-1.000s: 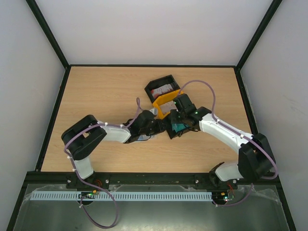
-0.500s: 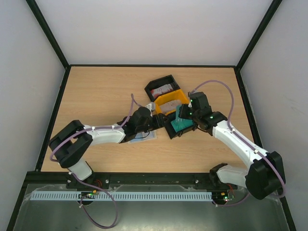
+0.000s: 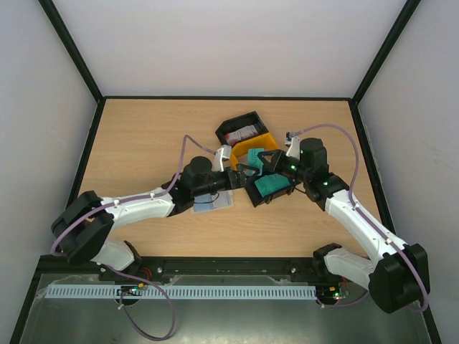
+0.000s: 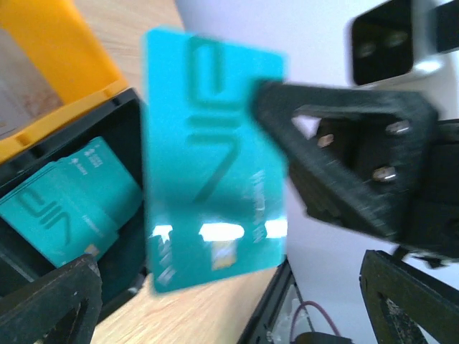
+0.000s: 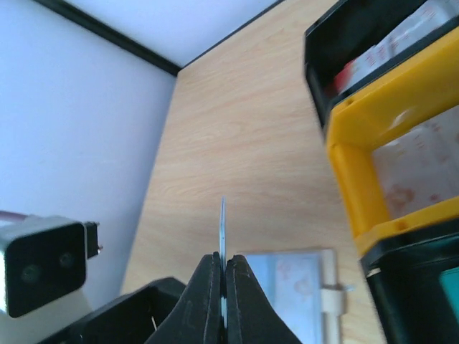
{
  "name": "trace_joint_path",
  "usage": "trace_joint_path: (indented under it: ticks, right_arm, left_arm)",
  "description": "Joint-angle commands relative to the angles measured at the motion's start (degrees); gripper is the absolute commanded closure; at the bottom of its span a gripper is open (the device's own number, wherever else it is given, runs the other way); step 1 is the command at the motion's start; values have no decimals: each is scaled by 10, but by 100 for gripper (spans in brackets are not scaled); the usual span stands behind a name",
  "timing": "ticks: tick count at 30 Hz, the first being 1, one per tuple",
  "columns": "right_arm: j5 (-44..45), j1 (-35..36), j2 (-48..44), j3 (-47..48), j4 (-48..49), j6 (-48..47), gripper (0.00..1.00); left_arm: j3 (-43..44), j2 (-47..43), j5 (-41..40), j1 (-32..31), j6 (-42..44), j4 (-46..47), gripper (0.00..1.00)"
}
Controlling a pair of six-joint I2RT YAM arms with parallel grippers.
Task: Put the credit cards into the card holder
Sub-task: Insert the credit card into the card holder.
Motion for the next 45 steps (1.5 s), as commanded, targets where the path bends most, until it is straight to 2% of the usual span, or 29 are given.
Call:
trace_joint_path:
  ticks: [1, 4, 8, 13, 21, 25, 27, 29, 32, 34, 37, 45]
  right_arm:
    - [-109, -2, -5, -28, 82, 72, 98]
    - [-136, -6, -11, -28, 92, 82, 98]
    - [-188, -12, -12, -39, 131, 118, 98]
    - [-228, -14, -16, -43, 159, 137, 98]
    - [-258, -15, -24, -43, 153, 138, 98]
    - [-261, -18, -31, -48, 152, 140, 97]
    - [-260, -19, -32, -49, 152, 141, 95]
    - [-259, -21, -34, -50, 152, 140, 88]
    - [-234, -23, -39, -50, 137, 126, 70]
    - [-209, -23, -42, -46, 108, 100, 63]
    - [-184, -24, -46, -50, 83, 71, 62]
    - [-215, -23, -41, -79, 94, 50, 68]
  left_arm:
    - [-11, -37, 26, 5, 11, 24, 1]
    - [-28, -53, 28, 16, 3, 29, 2]
    - [-39, -57, 46, 22, -9, 55, 12]
    - [-40, -48, 86, 27, -29, 91, 33]
    - [-59, -54, 92, 40, -42, 118, 70]
    - [-63, -58, 96, 46, -44, 123, 82]
    - [-65, -62, 96, 48, -43, 124, 90]
    - [-65, -65, 96, 50, -41, 124, 97]
    - [-66, -70, 99, 52, -37, 124, 97]
    - [-66, -75, 100, 53, -37, 124, 97]
    - [-65, -81, 100, 55, -39, 124, 97]
    - [-55, -79, 116, 56, -53, 140, 97]
